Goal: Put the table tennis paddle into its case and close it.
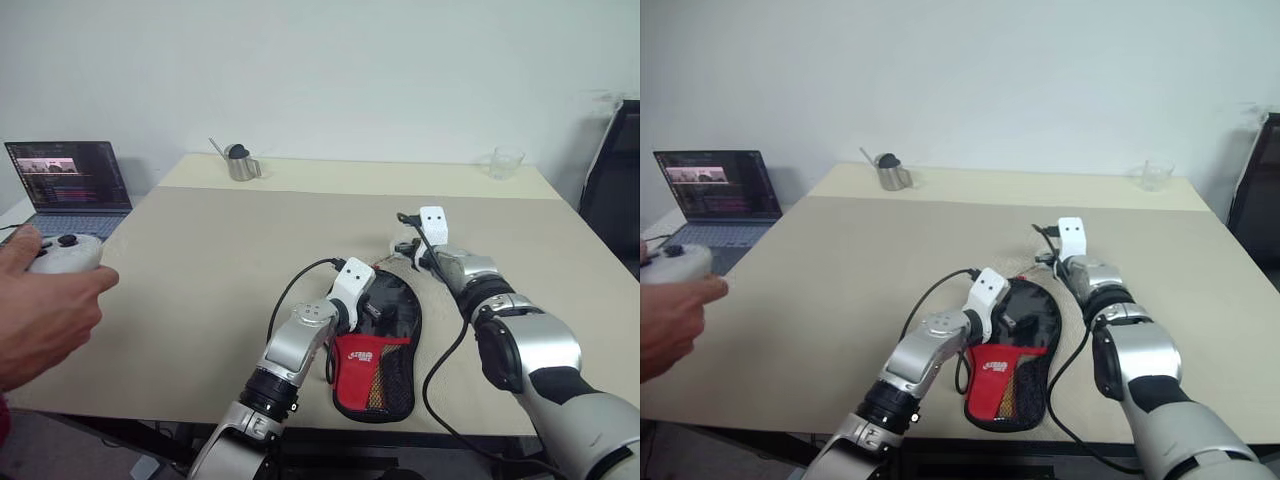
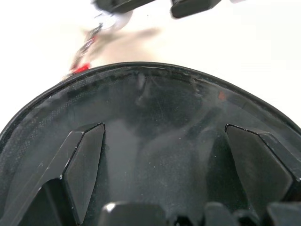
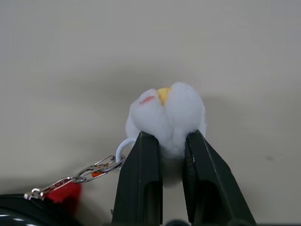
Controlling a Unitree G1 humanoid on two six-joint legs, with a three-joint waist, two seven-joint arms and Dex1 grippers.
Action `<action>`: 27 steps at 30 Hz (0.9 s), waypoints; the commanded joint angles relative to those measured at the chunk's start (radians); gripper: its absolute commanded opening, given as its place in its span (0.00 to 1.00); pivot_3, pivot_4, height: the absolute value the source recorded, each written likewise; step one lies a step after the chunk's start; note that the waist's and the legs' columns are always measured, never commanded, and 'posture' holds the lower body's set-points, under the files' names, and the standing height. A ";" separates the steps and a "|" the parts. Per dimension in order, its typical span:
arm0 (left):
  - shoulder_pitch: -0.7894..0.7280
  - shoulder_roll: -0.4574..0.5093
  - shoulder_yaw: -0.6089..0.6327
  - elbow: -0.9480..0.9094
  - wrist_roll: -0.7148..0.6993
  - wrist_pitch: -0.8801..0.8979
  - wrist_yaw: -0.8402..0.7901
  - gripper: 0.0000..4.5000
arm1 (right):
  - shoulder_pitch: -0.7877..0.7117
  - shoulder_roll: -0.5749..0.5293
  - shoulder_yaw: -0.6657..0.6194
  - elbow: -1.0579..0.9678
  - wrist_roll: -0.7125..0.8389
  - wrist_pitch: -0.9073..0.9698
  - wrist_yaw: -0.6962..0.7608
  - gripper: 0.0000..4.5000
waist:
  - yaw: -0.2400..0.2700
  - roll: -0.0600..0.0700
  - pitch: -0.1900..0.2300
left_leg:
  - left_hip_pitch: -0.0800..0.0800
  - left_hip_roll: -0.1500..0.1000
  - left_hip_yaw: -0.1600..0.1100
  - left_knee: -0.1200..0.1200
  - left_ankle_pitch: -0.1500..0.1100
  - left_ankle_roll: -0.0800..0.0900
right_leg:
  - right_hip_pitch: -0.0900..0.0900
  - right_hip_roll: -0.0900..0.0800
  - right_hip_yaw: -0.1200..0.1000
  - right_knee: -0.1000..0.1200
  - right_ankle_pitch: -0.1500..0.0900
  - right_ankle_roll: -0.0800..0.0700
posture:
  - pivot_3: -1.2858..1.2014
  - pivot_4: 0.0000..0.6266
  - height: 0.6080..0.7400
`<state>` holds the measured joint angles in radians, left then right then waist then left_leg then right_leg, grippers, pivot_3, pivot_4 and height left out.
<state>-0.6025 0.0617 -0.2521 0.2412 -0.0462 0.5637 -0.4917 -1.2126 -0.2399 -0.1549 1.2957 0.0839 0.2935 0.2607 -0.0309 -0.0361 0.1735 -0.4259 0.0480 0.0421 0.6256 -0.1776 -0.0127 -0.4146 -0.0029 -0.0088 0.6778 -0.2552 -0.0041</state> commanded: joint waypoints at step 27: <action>0.012 -0.011 -0.019 0.083 -0.004 0.045 -0.053 1.00 | 0.470 -0.302 0.135 -1.009 0.026 0.469 0.307 0.05 | 0.025 0.001 0.000 | -0.001 -0.001 -0.002 -0.001 0.000 0.000 | 0.002 0.000 -0.003 -0.005 0.000 0.002 | 0.52 0.24 1.00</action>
<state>-0.6200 0.0443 -0.2530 0.2770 -0.0525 0.5637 -0.5359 -0.7448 -0.5110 -0.0128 0.3492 0.1023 0.7544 0.5537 -0.0055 -0.0349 0.1734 -0.4269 0.0473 0.0398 0.6247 -0.1781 -0.0124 -0.4128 -0.0031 -0.0115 0.6725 -0.2556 -0.0025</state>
